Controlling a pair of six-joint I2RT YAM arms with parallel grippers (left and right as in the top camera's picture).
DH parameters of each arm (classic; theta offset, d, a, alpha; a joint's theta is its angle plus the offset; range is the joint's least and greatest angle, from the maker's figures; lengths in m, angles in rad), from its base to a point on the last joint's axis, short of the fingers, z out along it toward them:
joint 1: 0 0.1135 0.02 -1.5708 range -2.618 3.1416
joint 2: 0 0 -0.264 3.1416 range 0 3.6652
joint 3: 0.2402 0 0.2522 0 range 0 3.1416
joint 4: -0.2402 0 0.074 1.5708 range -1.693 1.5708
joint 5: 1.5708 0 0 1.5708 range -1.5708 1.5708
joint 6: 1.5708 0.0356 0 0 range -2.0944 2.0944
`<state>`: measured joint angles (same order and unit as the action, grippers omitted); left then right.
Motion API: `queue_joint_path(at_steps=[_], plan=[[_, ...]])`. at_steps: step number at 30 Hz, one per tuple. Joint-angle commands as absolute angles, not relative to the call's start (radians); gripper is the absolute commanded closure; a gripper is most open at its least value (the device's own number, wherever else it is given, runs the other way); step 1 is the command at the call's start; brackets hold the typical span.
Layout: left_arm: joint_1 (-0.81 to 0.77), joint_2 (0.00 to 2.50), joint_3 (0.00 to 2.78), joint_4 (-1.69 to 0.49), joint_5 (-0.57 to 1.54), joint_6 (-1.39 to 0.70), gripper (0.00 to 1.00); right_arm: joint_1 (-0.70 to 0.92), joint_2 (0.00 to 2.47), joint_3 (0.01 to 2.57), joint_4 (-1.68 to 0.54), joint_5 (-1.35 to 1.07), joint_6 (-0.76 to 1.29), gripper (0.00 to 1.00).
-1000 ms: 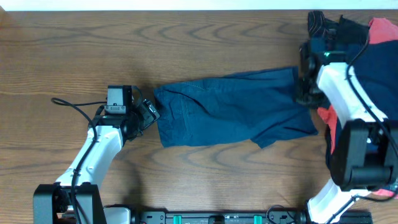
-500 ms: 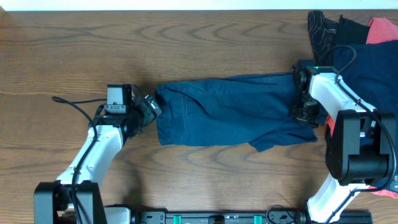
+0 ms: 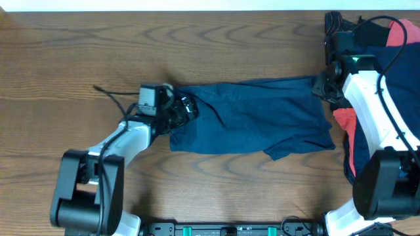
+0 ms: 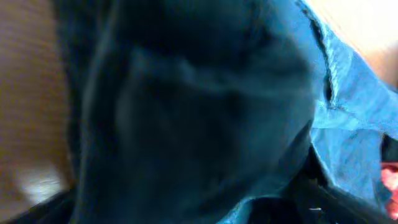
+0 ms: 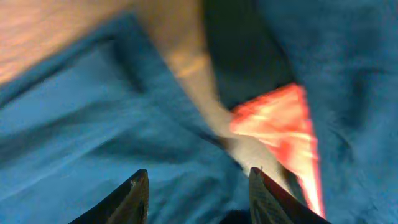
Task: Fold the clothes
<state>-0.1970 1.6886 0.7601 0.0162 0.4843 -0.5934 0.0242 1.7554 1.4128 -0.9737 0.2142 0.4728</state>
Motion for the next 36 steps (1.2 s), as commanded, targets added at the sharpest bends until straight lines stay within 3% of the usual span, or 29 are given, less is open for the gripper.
queue_joint_path(at_steps=[1, 4, 7, 10, 14, 26, 36], plan=[[-0.235, 1.738, 0.75, 0.015, 0.524, -0.568, 0.5, 0.033, 1.753, 1.427, -0.941, -0.038, 0.301, 0.51], [-0.231, 1.729, 0.751, 0.028, 0.539, -0.512, 0.95, 0.059, 1.753, 1.427, -0.909, -0.219, 0.167, 0.53], [-0.194, 1.686, 0.756, 0.016, 0.539, -0.512, 0.94, 0.104, 1.753, 1.423, -0.88, -0.348, 0.062, 0.6], [-0.138, 1.609, 0.777, -0.041, 0.539, -0.504, 0.94, 0.159, 1.753, 1.408, -0.847, -0.361, 0.047, 0.8], [-0.064, 1.481, 0.814, -0.12, 0.539, -0.498, 0.94, 0.243, 1.753, 1.365, -0.801, -0.372, 0.041, 0.86], [-0.048, 1.199, 0.86, -0.224, 0.539, -0.499, 0.94, 0.572, 1.905, 1.187, -0.455, -0.375, 0.103, 0.87], [-0.048, 1.134, 0.9, -0.277, 0.538, -0.505, 0.94, 0.776, 2.108, 1.188, -0.066, -0.374, 0.186, 0.82]])
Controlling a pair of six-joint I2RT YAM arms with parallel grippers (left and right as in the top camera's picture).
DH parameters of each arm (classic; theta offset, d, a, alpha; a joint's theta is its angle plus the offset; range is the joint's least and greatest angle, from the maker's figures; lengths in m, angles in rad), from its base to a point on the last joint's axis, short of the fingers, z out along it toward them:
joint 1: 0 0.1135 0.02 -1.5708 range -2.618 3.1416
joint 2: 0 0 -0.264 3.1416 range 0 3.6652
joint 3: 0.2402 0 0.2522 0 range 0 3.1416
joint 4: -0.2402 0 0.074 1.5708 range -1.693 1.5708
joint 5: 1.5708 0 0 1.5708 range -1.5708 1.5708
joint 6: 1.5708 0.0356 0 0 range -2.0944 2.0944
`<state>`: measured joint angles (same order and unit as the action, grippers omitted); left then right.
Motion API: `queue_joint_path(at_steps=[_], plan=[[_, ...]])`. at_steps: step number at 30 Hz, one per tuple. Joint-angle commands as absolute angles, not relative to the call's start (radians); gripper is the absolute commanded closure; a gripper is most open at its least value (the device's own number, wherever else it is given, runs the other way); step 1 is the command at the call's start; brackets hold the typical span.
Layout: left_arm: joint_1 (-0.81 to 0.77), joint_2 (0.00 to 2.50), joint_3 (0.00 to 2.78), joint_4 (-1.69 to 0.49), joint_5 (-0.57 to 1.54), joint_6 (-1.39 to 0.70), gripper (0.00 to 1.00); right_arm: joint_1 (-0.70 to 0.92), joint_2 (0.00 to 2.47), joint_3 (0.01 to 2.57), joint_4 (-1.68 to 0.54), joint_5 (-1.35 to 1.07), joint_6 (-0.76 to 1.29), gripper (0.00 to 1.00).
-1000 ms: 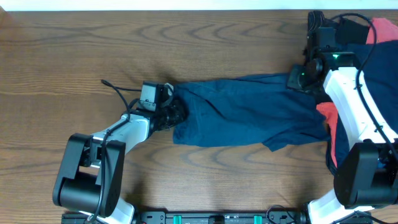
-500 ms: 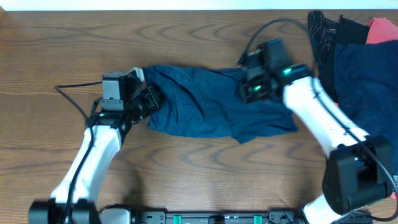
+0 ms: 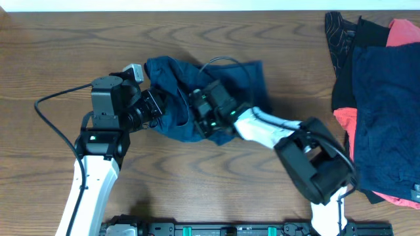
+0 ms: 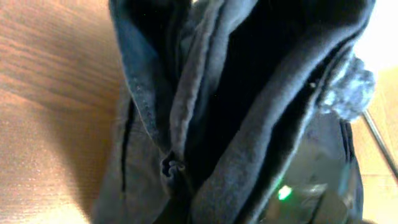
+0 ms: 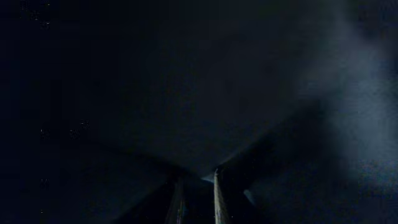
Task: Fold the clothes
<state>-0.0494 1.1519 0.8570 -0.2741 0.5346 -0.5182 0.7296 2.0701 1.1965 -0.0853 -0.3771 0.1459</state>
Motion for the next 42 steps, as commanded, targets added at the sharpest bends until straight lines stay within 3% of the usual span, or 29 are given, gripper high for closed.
queue_joint_path(at_steps=[1, 6, 12, 23, 33, 42], plan=[[-0.048, 1.135, 0.9, -0.284, 0.536, -0.502, 0.94, 0.787, 2.107, 1.19, -0.053, -0.37, 0.186, 0.79], [-0.048, 1.137, 0.9, -0.311, 0.489, -0.49, 0.94, 0.765, 2.042, 1.229, -0.067, -0.35, 0.186, 0.66], [-0.048, 1.137, 0.9, -0.313, 0.441, -0.482, 0.94, 0.618, 1.872, 1.241, -0.153, -0.245, 0.186, 0.61], [-0.048, 1.179, 0.9, -0.307, 0.425, -0.505, 0.94, 0.347, 1.927, 1.238, -0.477, -0.162, 0.122, 0.71], [-0.13, 1.256, 0.9, -0.106, 0.448, -0.67, 0.94, 0.381, 2.078, 1.237, -0.633, -0.275, 0.133, 0.81], [-0.359, 1.411, 0.9, 0.12, 0.451, -0.766, 0.94, 0.466, 2.08, 1.235, -0.673, -0.277, 0.165, 0.77]])
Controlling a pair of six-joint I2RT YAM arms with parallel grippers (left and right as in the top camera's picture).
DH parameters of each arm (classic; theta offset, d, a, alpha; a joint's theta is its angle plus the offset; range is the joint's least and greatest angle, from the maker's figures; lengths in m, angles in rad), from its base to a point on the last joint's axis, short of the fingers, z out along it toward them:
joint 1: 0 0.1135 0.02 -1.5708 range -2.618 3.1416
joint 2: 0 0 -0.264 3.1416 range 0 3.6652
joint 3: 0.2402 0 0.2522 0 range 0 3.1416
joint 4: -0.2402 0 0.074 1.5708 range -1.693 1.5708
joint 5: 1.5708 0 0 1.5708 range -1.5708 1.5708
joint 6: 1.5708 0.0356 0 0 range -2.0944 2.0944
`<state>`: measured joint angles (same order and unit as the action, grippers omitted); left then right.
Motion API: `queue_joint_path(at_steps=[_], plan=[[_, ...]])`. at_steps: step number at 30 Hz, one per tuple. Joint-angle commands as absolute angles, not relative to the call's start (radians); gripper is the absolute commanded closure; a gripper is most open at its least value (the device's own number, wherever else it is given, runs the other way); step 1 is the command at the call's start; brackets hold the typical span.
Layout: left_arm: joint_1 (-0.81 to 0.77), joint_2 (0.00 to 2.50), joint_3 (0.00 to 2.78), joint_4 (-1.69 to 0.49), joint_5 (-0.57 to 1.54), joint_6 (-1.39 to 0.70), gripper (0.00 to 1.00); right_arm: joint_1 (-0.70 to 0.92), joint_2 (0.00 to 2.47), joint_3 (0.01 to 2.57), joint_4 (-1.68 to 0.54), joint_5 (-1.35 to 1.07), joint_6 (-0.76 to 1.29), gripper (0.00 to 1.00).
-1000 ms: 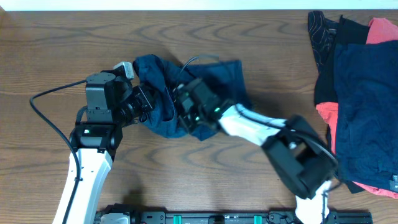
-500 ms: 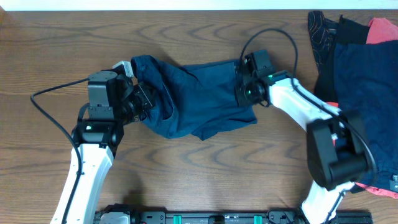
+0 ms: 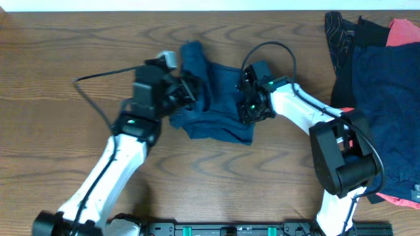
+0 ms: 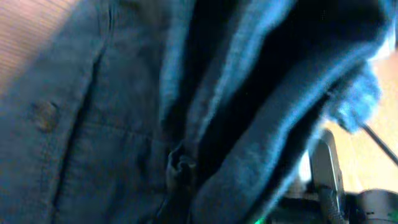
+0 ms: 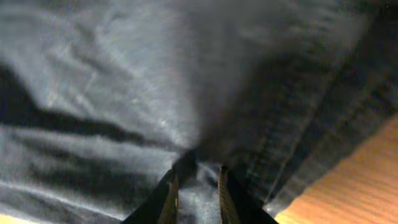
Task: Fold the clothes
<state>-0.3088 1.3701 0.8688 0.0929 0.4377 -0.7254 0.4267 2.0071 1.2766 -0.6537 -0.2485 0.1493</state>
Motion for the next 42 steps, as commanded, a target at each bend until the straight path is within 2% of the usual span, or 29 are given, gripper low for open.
queue_joint_path(at_steps=[1, 3, 5, 6, 10, 18, 25, 28, 33, 38, 42], plan=[[-0.378, 1.434, 0.9, 0.13, 0.451, -0.766, 0.93, 0.471, 2.08, 1.235, -0.673, -0.276, 0.169, 0.77], [-0.403, 1.473, 0.9, 0.134, 0.452, -0.766, 0.85, 0.474, 2.08, 1.235, -0.675, -0.273, 0.182, 0.77], [-0.42, 1.511, 0.9, 0.147, 0.452, -0.766, 0.69, 0.473, 2.08, 1.235, -0.678, -0.27, 0.197, 0.76], [-0.428, 1.525, 0.9, 0.162, 0.455, -0.766, 0.67, 0.473, 2.08, 1.235, -0.679, -0.27, 0.204, 0.75], [-0.45, 1.54, 0.9, 0.213, 0.501, -0.769, 0.66, 0.463, 2.075, 1.243, -0.716, -0.257, 0.208, 0.7], [-0.408, 1.467, 0.9, 0.245, 0.587, -0.717, 0.64, 0.325, 1.905, 1.353, -0.934, -0.041, 0.321, 0.71], [-0.305, 1.451, 0.9, 0.197, 0.439, -0.666, 0.62, 0.229, 1.678, 1.404, -0.856, -0.142, 0.294, 0.55], [-0.298, 1.487, 0.9, 0.149, 0.37, -0.654, 0.62, 0.244, 1.653, 1.404, -0.853, -0.188, 0.265, 0.54], [-0.313, 1.595, 0.9, 0.136, 0.36, -0.625, 0.61, 0.306, 1.707, 1.393, -0.854, -0.252, 0.213, 0.46], [-0.338, 1.715, 0.9, 0.104, 0.387, -0.625, 0.61, 0.386, 1.824, 1.392, -0.908, -0.442, 0.142, 0.46], [-0.366, 1.762, 0.9, 0.022, 0.446, -0.625, 0.61, 0.44, 1.916, 1.392, -1.011, -0.387, 0.133, 0.49]])
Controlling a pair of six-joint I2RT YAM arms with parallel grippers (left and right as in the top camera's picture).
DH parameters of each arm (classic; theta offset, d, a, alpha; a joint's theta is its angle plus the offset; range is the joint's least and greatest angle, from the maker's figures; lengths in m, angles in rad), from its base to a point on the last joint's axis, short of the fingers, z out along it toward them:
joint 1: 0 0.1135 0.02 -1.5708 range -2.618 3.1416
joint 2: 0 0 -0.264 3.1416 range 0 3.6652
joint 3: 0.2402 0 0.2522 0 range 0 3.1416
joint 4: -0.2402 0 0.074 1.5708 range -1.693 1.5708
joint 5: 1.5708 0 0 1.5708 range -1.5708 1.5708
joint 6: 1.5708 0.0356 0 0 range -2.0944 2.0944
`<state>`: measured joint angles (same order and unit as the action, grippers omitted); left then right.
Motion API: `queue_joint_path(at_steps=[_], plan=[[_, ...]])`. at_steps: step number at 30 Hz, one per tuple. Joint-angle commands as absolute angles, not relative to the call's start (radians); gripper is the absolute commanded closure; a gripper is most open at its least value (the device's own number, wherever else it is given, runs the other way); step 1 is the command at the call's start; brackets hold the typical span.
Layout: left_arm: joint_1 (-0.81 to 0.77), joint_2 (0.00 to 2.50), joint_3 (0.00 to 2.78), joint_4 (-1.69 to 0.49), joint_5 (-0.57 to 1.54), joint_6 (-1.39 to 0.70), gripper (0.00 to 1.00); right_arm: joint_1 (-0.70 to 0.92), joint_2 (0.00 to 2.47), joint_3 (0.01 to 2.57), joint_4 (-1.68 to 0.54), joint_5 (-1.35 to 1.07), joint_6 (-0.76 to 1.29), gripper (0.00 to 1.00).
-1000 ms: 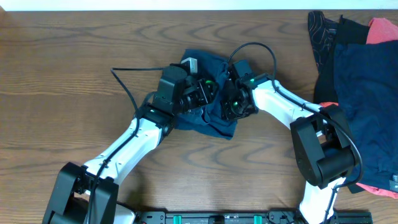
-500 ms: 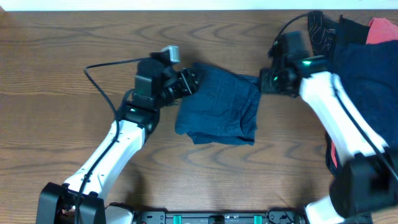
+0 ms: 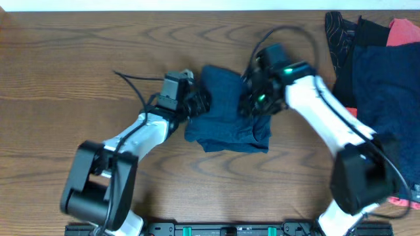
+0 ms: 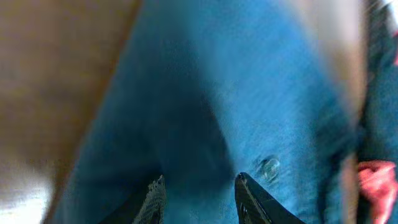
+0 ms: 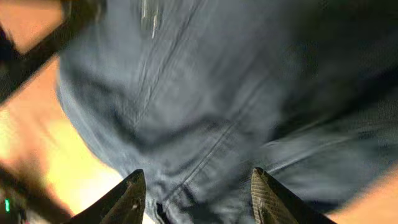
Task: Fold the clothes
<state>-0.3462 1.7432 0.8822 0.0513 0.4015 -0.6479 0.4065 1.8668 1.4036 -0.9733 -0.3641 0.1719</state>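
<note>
A dark blue garment (image 3: pixel 228 111) lies folded into a compact bundle at mid-table. My left gripper (image 3: pixel 197 103) sits at its left edge; the left wrist view shows it open (image 4: pixel 198 194) just above the blue cloth (image 4: pixel 205 106), nothing between its fingers. My right gripper (image 3: pixel 252 98) is over the bundle's right side; in the right wrist view it stands wide open (image 5: pixel 200 196) above the denim-like seams (image 5: pixel 211 118). A pile of other clothes (image 3: pixel 377 85) lies at the right edge.
The pile at the right holds dark navy, black and red pieces reaching from the far edge toward the front. Bare brown wood (image 3: pixel 79 65) surrounds the bundle. The left arm's cable (image 3: pixel 134 77) loops over the table behind it.
Both grippers have opened and let go of the cloth. The garment now lies as a squarer, flatter bundle, slightly further right. The left gripper has moved right, the right arm has swung up behind it.
The garment lay spread wide, left gripper at its left end and right gripper at its right end by the pile. Then the right end was brought over to the left, both grippers shut in bunched cloth. The bundle grew tighter, and now lies released.
</note>
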Motion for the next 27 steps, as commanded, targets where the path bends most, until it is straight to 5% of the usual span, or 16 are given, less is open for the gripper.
queue_joint_path(at_steps=[1, 8, 13, 19, 24, 27], plan=[[-0.374, 1.767, 0.9, -0.009, 0.458, -0.625, 0.61, 0.448, 1.939, 1.392, -1.037, -0.349, 0.133, 0.51], [-0.427, 1.767, 0.9, -0.286, 0.586, -0.625, 0.77, 0.43, 2.079, 1.392, -1.087, 0.08, 0.243, 0.58], [-0.473, 1.734, 0.9, -0.305, 0.767, -0.62, 0.76, 0.361, 2.086, 1.404, -0.896, 0.369, 0.294, 0.54], [-0.476, 1.6, 0.9, -0.224, 0.596, -0.545, 0.7, 0.334, 2.067, 1.56, -0.913, 0.355, 0.276, 0.51], [-0.429, 1.502, 0.9, -0.092, 0.233, -0.461, 0.26, 0.349, 2.008, 1.687, -1.019, 0.338, 0.276, 0.49], [-0.384, 1.511, 0.9, 0.016, 0.186, -0.407, 0.16, 0.352, 1.95, 1.703, -1.041, 0.261, 0.276, 0.47]])
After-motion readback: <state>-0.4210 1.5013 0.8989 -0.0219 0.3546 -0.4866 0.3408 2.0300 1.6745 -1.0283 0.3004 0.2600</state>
